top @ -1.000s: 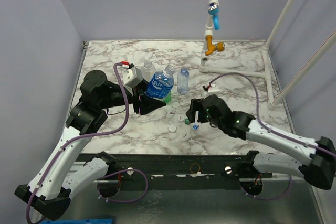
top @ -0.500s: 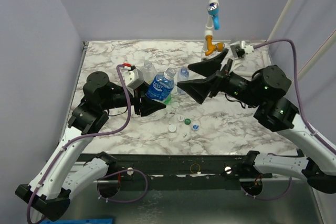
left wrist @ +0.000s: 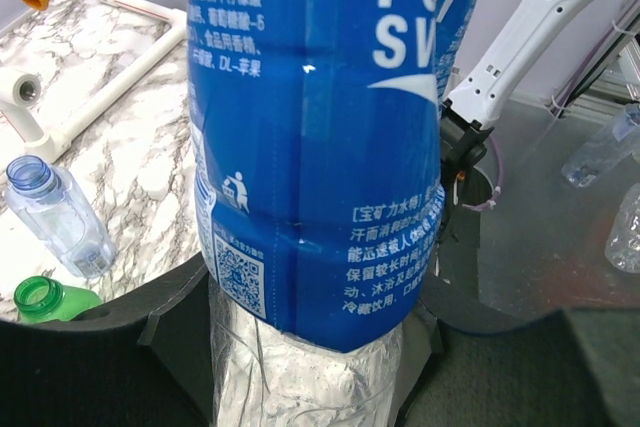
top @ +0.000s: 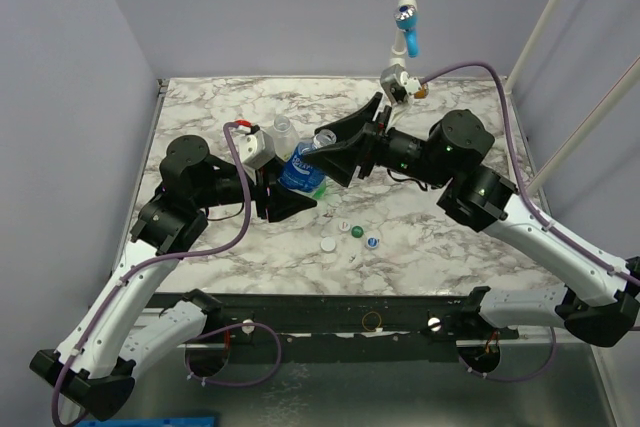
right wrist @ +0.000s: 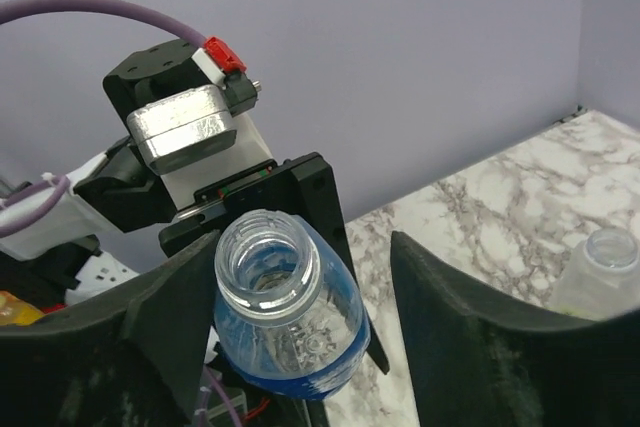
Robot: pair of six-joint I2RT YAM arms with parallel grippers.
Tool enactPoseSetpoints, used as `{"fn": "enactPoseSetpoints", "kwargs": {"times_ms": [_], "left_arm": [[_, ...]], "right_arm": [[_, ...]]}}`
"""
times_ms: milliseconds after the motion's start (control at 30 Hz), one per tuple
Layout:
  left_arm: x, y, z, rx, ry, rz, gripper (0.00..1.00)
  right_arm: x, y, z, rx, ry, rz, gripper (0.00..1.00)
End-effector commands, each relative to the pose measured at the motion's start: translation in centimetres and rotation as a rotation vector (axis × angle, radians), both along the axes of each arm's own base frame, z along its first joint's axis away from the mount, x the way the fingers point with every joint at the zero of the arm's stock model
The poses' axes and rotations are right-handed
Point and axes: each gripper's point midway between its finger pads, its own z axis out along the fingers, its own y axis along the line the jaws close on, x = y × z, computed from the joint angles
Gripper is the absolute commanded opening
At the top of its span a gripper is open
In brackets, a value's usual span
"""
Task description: Unscrew the bottle caps
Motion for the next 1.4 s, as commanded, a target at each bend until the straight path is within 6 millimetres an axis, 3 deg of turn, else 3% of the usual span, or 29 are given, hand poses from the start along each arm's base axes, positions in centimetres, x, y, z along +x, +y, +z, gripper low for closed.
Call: {"fn": "enactPoseSetpoints", "kwargs": {"times_ms": [0, 67, 133, 200, 267, 367, 500, 700, 867, 1167, 1367], "left_arm": [[-0.7, 0.0, -0.2, -0.003, 0.002, -0.035, 0.0], [-0.8, 0.0, -0.3, -0.003, 0.005, -0.036, 0.0], [-0.8, 0.0, -0.4, -0.003, 0.011, -0.034, 0.19], [-0.6, 0.1, -0.4, -0.003, 0.025, -0.018, 0.61], [-0.3, 0.2, -0.5, -0.001, 0.032, 0.01, 0.98], [0.7, 0.7, -0.6, 0.007, 0.047, 0.092, 0.99], [2.2, 1.7, -1.2, 0.042, 0.076, 0.215, 0.99], [5.5, 4.9, -1.9, 0.138, 0.084, 0.486, 0.99], [8.7, 8.0, -3.1, 0.213, 0.117, 0.723, 0.99], [13.2, 12.4, -6.0, 0.287, 0.273, 0.936, 0.99], [14.2, 14.2, -7.2, 0.316, 0.303, 0.995, 0.99]], "right_arm": [[-0.5, 0.6, 2.0, 0.065, -0.033, 0.046, 0.59], [-0.4, 0.8, 1.5, 0.058, -0.022, 0.051, 0.46], [-0.3, 0.9, 1.2, 0.053, -0.017, 0.047, 0.34], [-0.1, 0.7, 1.0, 0.046, -0.019, 0.033, 0.26], [0.4, 0.3, 0.7, 0.03, -0.022, -0.004, 0.25], [1.6, -0.7, -0.3, -0.025, -0.037, -0.097, 0.23], [3.6, -2.8, -3.6, -0.16, -0.036, -0.246, 0.19], [6.5, -7.8, -11.0, -0.393, -0.025, -0.516, 0.15], [8.0, -9.8, -16.4, -0.473, -0.036, -0.639, 0.13], [11.0, -9.8, -19.5, -0.428, -0.132, -0.771, 0.11], [12.7, -10.0, -21.2, -0.38, -0.133, -0.826, 0.08]]}}
